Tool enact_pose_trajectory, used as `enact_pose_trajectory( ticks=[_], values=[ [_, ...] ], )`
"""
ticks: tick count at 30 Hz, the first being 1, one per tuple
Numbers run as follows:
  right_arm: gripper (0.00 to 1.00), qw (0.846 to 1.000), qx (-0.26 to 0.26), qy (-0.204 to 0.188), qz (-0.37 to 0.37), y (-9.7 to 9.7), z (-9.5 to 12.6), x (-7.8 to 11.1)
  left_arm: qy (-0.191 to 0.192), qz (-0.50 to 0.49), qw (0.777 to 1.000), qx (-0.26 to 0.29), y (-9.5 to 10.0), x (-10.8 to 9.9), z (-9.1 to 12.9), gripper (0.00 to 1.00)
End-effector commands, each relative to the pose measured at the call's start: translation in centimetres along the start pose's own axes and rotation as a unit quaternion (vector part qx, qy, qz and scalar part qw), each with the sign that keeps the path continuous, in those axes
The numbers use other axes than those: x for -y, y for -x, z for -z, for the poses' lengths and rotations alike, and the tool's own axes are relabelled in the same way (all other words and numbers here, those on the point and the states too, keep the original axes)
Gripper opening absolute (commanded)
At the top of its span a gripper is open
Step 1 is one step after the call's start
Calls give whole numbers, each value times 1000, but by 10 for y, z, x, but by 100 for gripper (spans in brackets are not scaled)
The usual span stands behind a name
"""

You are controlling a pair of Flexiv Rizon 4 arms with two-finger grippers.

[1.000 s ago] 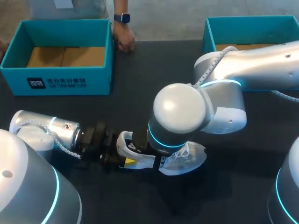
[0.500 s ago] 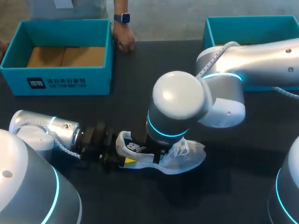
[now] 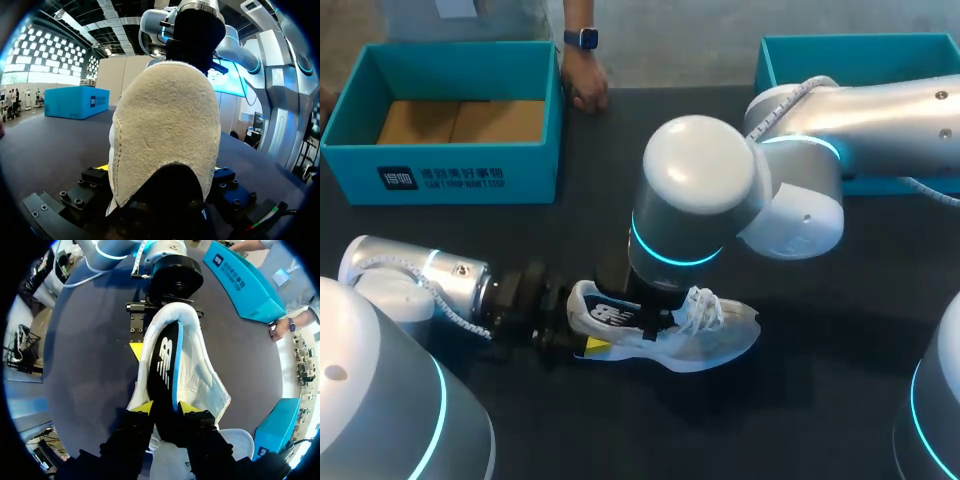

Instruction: Take the shoe out of the shoebox, open the shoe tongue, remove and reinsert the insole, then place the shoe into the shoebox

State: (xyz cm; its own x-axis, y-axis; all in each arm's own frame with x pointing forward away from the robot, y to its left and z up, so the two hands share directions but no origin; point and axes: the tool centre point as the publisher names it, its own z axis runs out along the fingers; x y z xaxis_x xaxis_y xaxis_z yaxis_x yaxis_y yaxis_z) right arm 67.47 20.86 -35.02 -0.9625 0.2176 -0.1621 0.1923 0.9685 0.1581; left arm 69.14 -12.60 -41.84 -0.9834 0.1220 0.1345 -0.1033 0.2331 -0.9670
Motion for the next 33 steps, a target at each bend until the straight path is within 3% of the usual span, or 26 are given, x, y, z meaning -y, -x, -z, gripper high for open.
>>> enact_pose_trajectory(
  ticks=[1, 18, 33],
  values=[
    [29, 1000, -6, 15, -1, 3, -5, 8, 0, 1, 1000, 0, 2, -3, 0, 0],
    [37, 1000, -24, 14, 9, 16, 4, -7, 0, 1, 1000, 0, 2, -3, 0, 0],
    [35, 998, -59, 15, 24, 22, 24, -25, 0, 1, 1000, 0, 2, -3, 0, 0]
  ],
)
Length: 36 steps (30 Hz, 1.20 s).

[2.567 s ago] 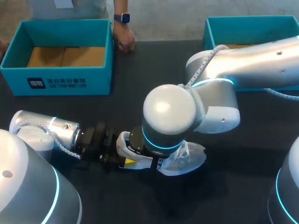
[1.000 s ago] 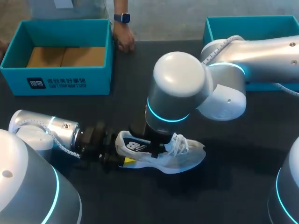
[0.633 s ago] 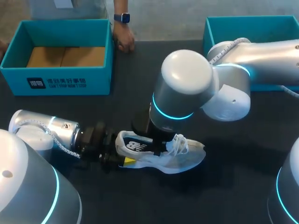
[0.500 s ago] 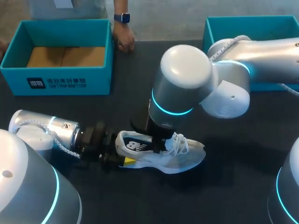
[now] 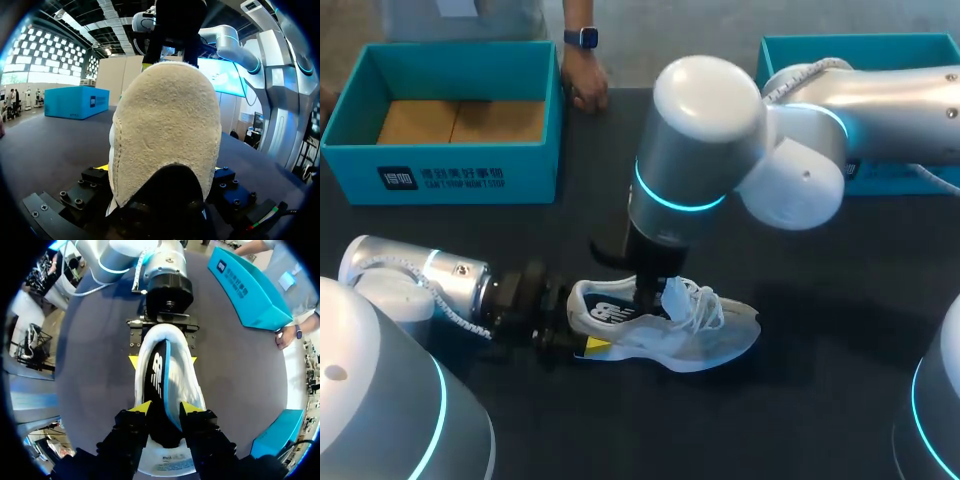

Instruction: Take the shoe out of the shoebox, open the shoe tongue, remove and reinsert the insole, then place the shoe into the shoebox

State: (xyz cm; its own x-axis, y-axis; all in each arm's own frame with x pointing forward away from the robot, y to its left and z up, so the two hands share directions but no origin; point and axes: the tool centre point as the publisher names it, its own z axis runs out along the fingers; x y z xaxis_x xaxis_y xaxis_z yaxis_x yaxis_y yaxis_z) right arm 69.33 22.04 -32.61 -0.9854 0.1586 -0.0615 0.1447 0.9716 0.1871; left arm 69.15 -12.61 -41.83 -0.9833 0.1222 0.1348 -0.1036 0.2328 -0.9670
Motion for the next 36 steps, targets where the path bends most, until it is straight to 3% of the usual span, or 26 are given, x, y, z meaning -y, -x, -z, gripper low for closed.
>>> enact_pose_trajectory(
  ticks=[1, 9, 12, 16, 24, 29, 36],
  values=[
    [38, 1000, -6, -4, 2, 2, 7, -8, 0, 1, 1000, 0, 2, -3, 0, 0],
    [31, 1000, -30, 2, 3, 3, 12, -20, 0, 1, 1000, 0, 2, -3, 0, 0],
    [31, 999, -44, 8, 3, 4, 10, -23, 0, 1, 1000, 0, 2, -3, 0, 0],
    [38, 998, -69, 11, 1, 7, 5, -29, 0, 1, 1000, 0, 2, -3, 0, 0],
    [35, 996, -91, 19, -9, 6, -8, -31, 0, 1, 1000, 0, 2, -3, 0, 0],
    [32, 995, -101, 16, -14, 4, -10, -32, 0, 1, 1000, 0, 2, -3, 0, 0],
    [18, 994, -109, 11, -20, 1, -10, -31, 0, 1, 1000, 0, 2, -3, 0, 0]
  ],
)
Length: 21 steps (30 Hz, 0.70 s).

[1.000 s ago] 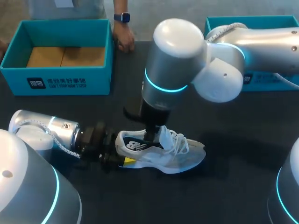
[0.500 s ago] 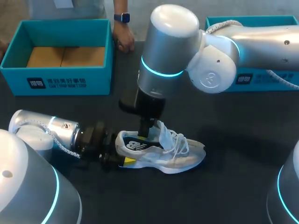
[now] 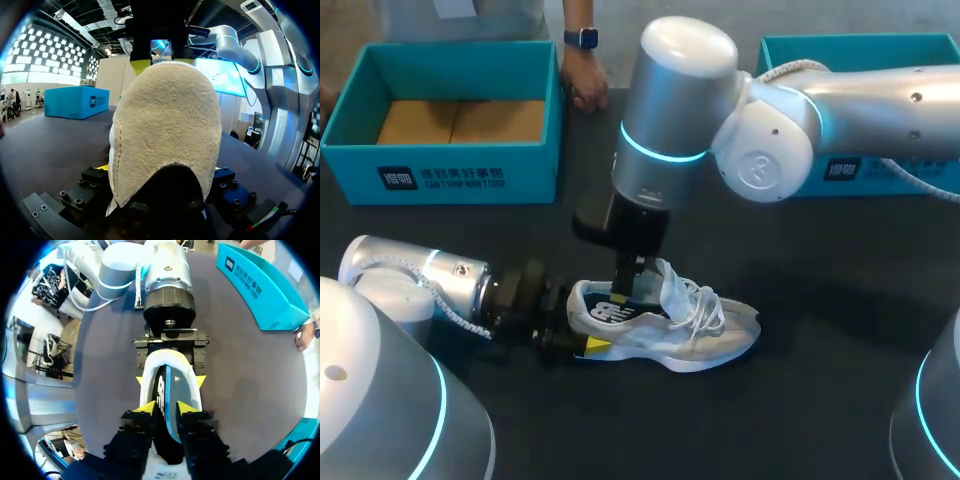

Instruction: Take the shoe out of the shoebox, open the shoe tongue, remove and reinsert the insole, then place the shoe into the shoebox

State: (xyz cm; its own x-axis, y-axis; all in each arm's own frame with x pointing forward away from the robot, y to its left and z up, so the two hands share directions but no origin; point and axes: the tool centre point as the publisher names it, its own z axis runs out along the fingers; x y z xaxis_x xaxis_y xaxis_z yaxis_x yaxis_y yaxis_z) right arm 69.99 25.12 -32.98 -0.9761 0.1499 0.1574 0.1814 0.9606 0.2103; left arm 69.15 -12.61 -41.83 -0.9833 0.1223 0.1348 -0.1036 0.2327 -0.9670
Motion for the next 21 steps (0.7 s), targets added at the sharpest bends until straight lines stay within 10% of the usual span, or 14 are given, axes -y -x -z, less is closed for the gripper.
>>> enact_pose_trajectory(
  ticks=[1, 9, 21],
  values=[
    [18, 1000, -1, -2, -2, 0, -1, -1, 0, 1, 1000, 0, 2, -3, 0, 0],
    [0, 1000, -11, -4, 1, 0, -2, -1, 0, 1, 1000, 0, 2, -3, 0, 0],
    [0, 1000, 9, -13, -3, -3, 18, 0, 0, 1, 1000, 0, 2, -3, 0, 0]
  ],
)
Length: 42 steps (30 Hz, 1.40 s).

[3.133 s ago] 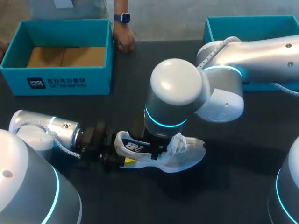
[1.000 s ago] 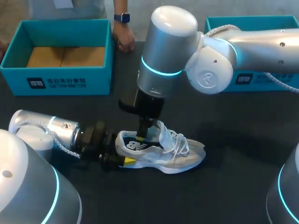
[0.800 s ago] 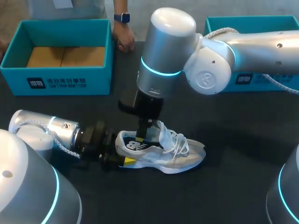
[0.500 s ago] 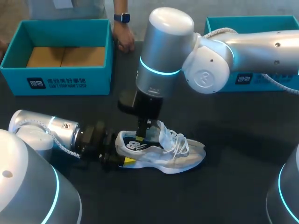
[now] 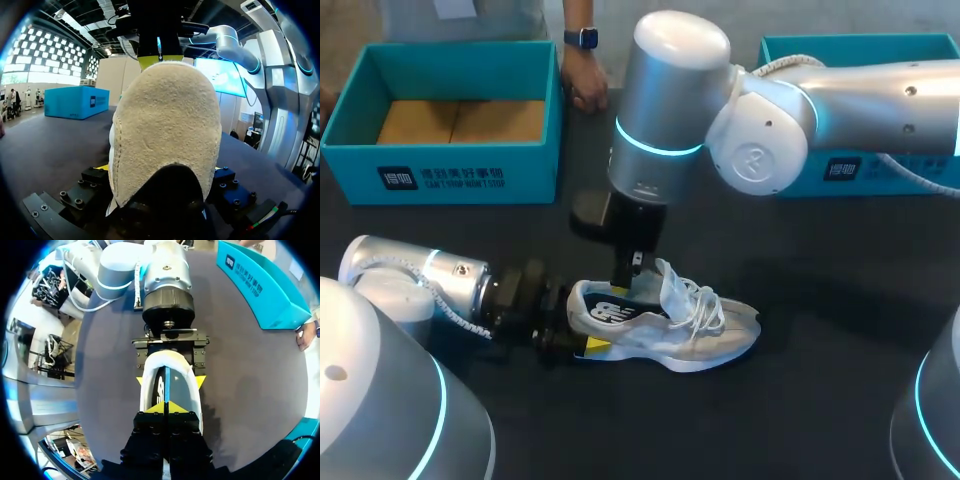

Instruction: Take the shoe out of the shoebox, open the shoe tongue, remove and reinsert the insole, then place the shoe into the shoebox

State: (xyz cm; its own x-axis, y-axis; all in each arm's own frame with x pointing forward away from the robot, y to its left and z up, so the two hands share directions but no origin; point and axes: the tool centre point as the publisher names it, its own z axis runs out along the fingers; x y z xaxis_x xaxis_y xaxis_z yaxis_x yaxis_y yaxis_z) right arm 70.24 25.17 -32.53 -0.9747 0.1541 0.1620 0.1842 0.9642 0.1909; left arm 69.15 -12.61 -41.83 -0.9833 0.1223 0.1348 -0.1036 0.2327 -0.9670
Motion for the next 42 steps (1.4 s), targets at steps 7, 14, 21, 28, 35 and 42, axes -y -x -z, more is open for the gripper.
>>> enact_pose_trajectory(
  ticks=[7, 14, 21, 28, 35, 42],
  values=[
    [0, 1000, 22, -16, 2, -3, 36, 2, 0, 1, 1000, 0, 2, -3, 0, 0],
    [0, 999, 33, -22, -1, 1, 59, 6, 0, 1, 1000, 0, 2, -3, 0, 0],
    [0, 999, 45, -30, -3, 0, 83, 9, 0, 1, 1000, 0, 2, -3, 0, 0],
    [0, 998, 52, -38, -7, -3, 105, 12, 0, 1, 1000, 0, 2, -3, 0, 0],
    [0, 998, 54, -36, 2, 0, 108, 5, 0, 1, 1000, 0, 2, -3, 0, 0],
    [34, 998, 51, -39, 11, 2, 107, 0, 0, 1, 1000, 0, 2, -3, 0, 0]
  ],
)
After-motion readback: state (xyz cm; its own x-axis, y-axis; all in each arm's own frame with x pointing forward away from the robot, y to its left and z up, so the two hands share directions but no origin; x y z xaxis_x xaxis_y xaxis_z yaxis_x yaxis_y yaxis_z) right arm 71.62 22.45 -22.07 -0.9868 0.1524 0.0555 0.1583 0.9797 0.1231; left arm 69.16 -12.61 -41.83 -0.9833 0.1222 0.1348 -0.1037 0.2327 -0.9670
